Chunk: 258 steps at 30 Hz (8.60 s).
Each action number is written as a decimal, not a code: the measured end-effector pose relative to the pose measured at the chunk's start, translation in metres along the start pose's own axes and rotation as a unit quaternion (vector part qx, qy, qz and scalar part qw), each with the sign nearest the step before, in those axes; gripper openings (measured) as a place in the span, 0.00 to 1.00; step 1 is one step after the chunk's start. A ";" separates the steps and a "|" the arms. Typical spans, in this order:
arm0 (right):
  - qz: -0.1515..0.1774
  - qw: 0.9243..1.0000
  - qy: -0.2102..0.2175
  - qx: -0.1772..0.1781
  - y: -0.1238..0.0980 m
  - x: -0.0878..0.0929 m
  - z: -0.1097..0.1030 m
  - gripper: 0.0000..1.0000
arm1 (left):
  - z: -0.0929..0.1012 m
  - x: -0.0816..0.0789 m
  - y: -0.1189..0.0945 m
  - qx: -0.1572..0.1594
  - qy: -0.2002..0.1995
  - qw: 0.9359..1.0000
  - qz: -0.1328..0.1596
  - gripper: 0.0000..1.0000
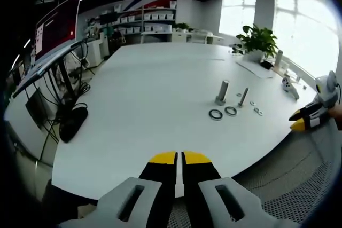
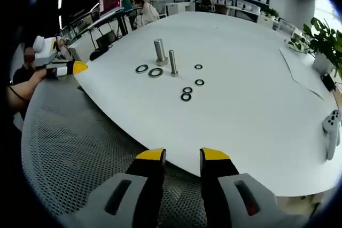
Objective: Place the washer onto the threaded stud by aligning its center hole with the stud, sliding it down to the base, and recovering from edge contact or off-axis alignment until the washer reaches the visible bottom stop.
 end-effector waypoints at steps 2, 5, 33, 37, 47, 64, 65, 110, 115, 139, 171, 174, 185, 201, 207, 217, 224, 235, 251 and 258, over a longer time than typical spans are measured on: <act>-0.001 1.000 0.000 -0.001 0.000 0.000 0.000 0.28 | 0.000 0.000 0.000 -0.001 0.000 1.000 0.003 0.00; 0.001 1.000 0.001 0.002 -0.001 0.000 -0.001 0.28 | 0.000 0.000 0.000 -0.001 -0.001 1.000 0.003 0.00; 0.001 1.000 0.003 0.002 0.000 0.000 0.000 0.28 | 0.000 0.000 0.000 0.003 0.002 1.000 0.000 0.00; 0.001 1.000 0.003 0.002 0.000 0.000 0.000 0.28 | 0.000 0.000 0.000 0.002 0.002 1.000 -0.002 0.00; 0.005 1.000 0.007 0.004 -0.001 0.000 0.000 0.28 | 0.000 0.000 0.000 0.004 0.002 1.000 -0.004 0.00; 0.010 1.000 0.008 0.002 -0.001 0.000 0.000 0.28 | 0.000 0.000 0.000 0.000 0.002 1.000 -0.004 0.00; 0.010 1.000 0.008 0.001 -0.001 0.000 0.001 0.28 | 0.000 0.000 0.000 -0.001 0.002 1.000 -0.003 0.00; 0.015 1.000 0.001 0.006 0.000 -0.003 0.001 0.26 | 0.005 -0.007 0.017 0.099 0.102 0.983 -0.111 0.00; 0.009 1.000 0.005 0.009 0.000 -0.002 0.002 0.26 | 0.012 -0.013 0.034 0.190 0.151 0.958 -0.155 0.00; 0.016 1.000 0.015 0.018 -0.002 -0.001 0.003 0.26 | 0.053 -0.026 0.123 0.353 0.354 0.810 -0.306 0.00; 0.028 0.999 0.013 0.012 -0.002 -0.002 0.002 0.26 | 0.084 -0.058 0.190 0.358 0.427 0.769 -0.312 0.26; 0.029 0.999 0.013 0.011 -0.002 -0.003 0.002 0.26 | 0.085 -0.058 0.191 0.356 0.428 0.767 -0.318 0.26; 0.031 0.999 0.014 0.013 -0.002 -0.003 0.002 0.26 | 0.091 -0.058 0.191 0.385 0.477 0.726 -0.314 0.26; 0.027 1.000 0.011 0.004 -0.002 -0.003 0.001 0.26 | 0.091 -0.061 0.194 0.372 0.457 0.740 -0.323 0.24; 0.025 1.000 0.012 0.003 -0.002 -0.003 0.001 0.26 | 0.093 -0.061 0.193 0.359 0.453 0.746 -0.331 0.23; 0.030 0.999 0.012 0.002 -0.002 -0.003 0.001 0.26 | 0.093 -0.058 0.189 0.350 0.449 0.759 -0.316 0.19; 0.030 0.999 0.013 0.003 -0.002 -0.003 0.001 0.26 | 0.088 -0.057 0.184 0.329 0.431 0.788 -0.291 0.19; 0.036 0.999 0.010 0.000 -0.002 -0.004 0.002 0.24 | 0.086 -0.064 0.173 0.321 0.393 0.815 -0.279 0.18; 0.038 0.999 0.015 0.003 -0.002 -0.004 0.002 0.24 | 0.097 -0.093 0.165 0.325 0.391 0.824 -0.249 0.18; 0.038 0.999 0.017 0.006 -0.002 -0.004 0.002 0.24 | 0.101 -0.107 0.164 0.324 0.397 0.828 -0.230 0.18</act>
Point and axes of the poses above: the point that each gripper's makers call its tool centre point, and the gripper's own axes: y roughly forward along the fingers, z roughly to its right, x roughly out of its underside, the point moved 10 cm from there along -y, roughly backward along the fingers, and after that the axes turned 12 degrees about z, right-handed, at the moved point
